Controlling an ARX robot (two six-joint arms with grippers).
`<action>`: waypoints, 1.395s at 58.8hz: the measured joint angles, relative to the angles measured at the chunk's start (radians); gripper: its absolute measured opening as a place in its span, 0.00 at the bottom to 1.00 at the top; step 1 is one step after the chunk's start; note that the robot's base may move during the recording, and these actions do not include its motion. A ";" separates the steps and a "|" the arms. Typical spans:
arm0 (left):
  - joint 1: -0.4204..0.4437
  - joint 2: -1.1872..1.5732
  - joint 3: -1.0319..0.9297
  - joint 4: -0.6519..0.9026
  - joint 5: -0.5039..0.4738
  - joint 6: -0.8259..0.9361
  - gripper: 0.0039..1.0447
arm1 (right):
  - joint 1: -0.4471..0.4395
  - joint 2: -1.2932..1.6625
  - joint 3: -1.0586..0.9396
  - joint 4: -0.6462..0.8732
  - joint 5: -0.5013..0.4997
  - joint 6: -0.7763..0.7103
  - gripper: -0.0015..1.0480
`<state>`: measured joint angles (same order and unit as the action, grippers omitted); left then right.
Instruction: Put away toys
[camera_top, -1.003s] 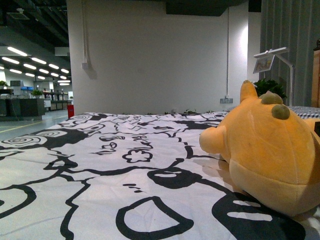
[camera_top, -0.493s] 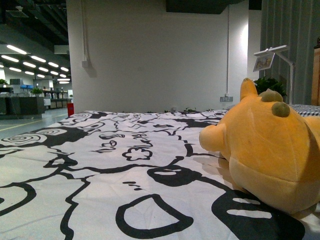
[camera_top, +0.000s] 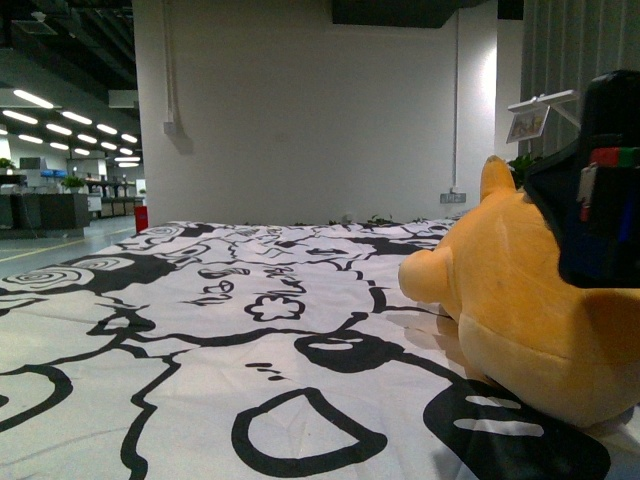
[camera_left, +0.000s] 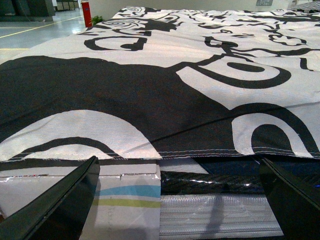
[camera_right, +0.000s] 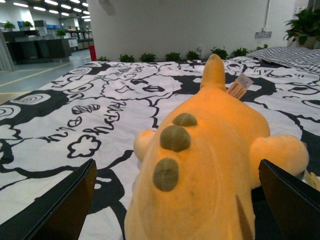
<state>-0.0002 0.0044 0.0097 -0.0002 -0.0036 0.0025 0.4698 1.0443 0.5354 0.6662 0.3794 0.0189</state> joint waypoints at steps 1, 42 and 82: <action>0.000 0.000 0.000 0.000 0.000 0.000 0.94 | 0.007 0.006 0.000 0.006 0.003 -0.003 0.94; 0.000 0.000 0.000 0.000 0.000 0.000 0.94 | 0.039 0.091 0.006 0.119 0.040 -0.093 0.94; 0.000 0.000 0.000 0.000 0.000 0.000 0.94 | 0.032 0.225 0.059 0.188 0.031 -0.095 0.94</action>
<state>-0.0002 0.0044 0.0097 -0.0002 -0.0036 0.0025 0.5014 1.2694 0.5941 0.8543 0.4107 -0.0757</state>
